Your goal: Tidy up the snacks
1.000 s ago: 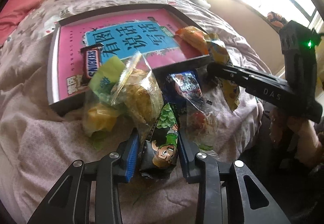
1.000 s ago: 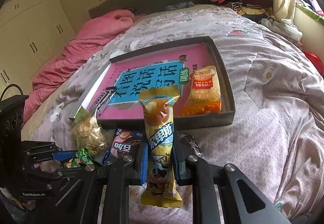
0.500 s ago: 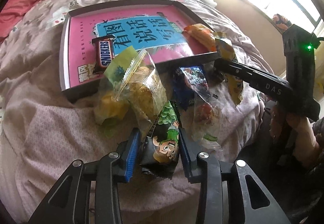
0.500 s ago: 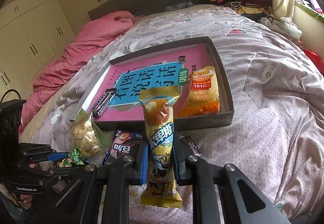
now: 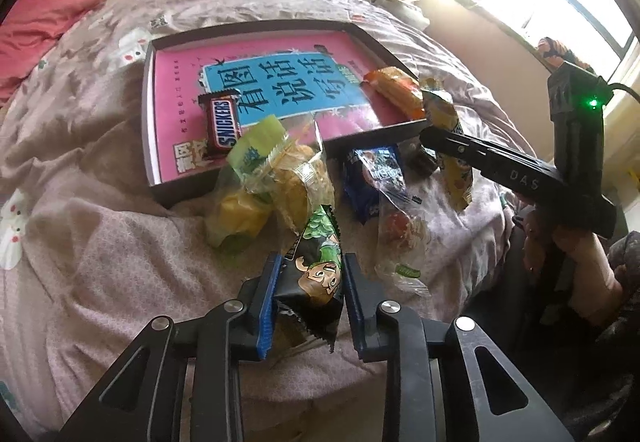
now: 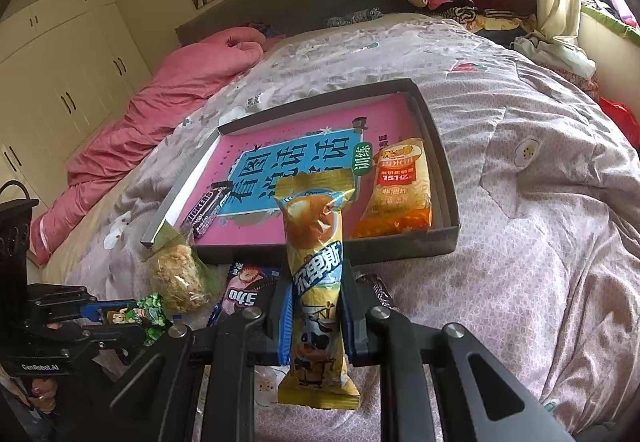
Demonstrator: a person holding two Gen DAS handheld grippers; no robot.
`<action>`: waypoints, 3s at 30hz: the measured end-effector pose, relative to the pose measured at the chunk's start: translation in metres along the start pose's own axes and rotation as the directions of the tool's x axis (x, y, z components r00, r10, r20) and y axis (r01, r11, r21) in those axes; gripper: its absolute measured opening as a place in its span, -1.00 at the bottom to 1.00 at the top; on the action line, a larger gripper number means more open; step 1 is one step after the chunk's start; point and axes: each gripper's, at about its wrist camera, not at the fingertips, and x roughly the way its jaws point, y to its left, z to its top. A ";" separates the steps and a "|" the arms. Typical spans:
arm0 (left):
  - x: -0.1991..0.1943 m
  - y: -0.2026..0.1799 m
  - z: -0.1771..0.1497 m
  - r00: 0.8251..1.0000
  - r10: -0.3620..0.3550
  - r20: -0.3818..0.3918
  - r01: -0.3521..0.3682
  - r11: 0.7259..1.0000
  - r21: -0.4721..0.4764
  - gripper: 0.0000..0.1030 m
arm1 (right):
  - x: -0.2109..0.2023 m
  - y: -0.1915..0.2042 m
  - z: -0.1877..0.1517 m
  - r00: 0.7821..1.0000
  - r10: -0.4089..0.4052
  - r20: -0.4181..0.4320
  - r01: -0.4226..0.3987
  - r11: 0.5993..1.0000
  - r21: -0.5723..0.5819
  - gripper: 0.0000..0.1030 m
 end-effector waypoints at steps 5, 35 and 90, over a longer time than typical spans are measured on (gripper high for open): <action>-0.012 0.004 0.001 0.999 -0.004 0.050 0.005 1.000 -0.026 -0.45 | -0.003 -0.001 0.001 1.000 0.005 0.011 -0.005 1.000 0.001 -0.61; -0.050 0.046 0.049 0.935 0.122 0.334 -0.049 0.975 -0.218 -0.51 | -0.015 0.000 0.015 0.993 0.010 0.114 -0.007 1.000 -0.023 -0.61; 0.038 0.082 0.066 0.950 0.147 0.274 -0.056 0.948 -0.314 -0.51 | 0.013 0.004 0.048 0.986 -0.022 0.163 0.030 0.998 -0.048 -0.61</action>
